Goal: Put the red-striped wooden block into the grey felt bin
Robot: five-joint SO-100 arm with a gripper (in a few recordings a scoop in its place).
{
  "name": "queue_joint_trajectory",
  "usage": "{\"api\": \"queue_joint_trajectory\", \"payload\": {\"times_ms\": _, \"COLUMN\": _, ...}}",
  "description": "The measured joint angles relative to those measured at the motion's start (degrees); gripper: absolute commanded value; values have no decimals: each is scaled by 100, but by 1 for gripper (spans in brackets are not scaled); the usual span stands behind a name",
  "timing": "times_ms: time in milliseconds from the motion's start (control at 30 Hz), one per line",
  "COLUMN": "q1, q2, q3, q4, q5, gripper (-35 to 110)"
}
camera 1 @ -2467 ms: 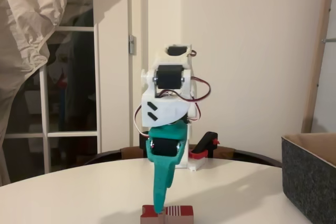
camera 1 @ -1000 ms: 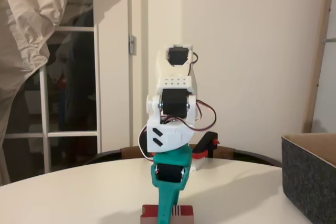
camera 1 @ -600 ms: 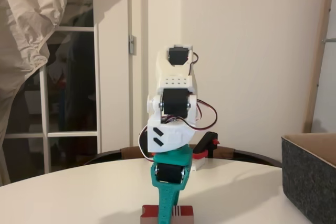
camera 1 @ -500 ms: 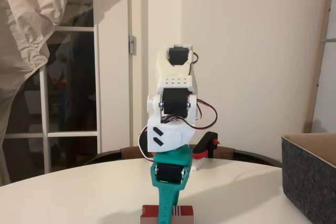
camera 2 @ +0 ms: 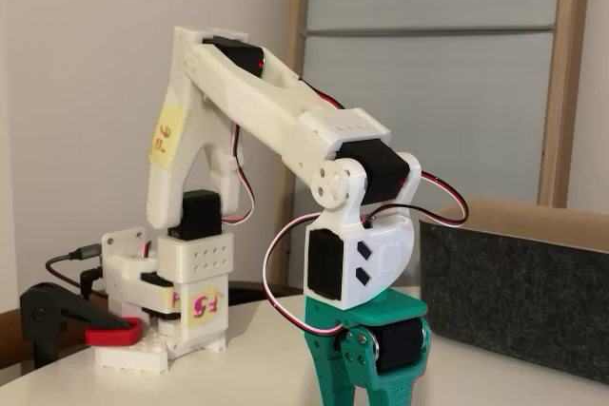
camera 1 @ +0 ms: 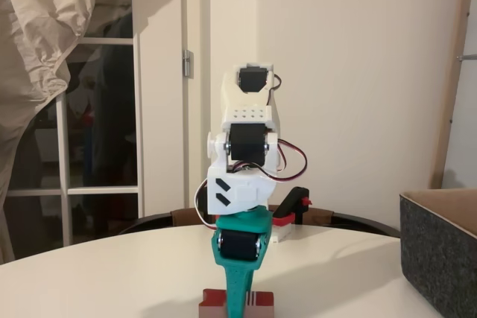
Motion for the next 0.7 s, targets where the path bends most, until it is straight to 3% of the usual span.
{"api": "queue_joint_trajectory", "payload": {"times_ms": 700, "q1": 62, "q2": 132, "q3": 62, "q4": 0, "q5": 176, "gripper": 4}}
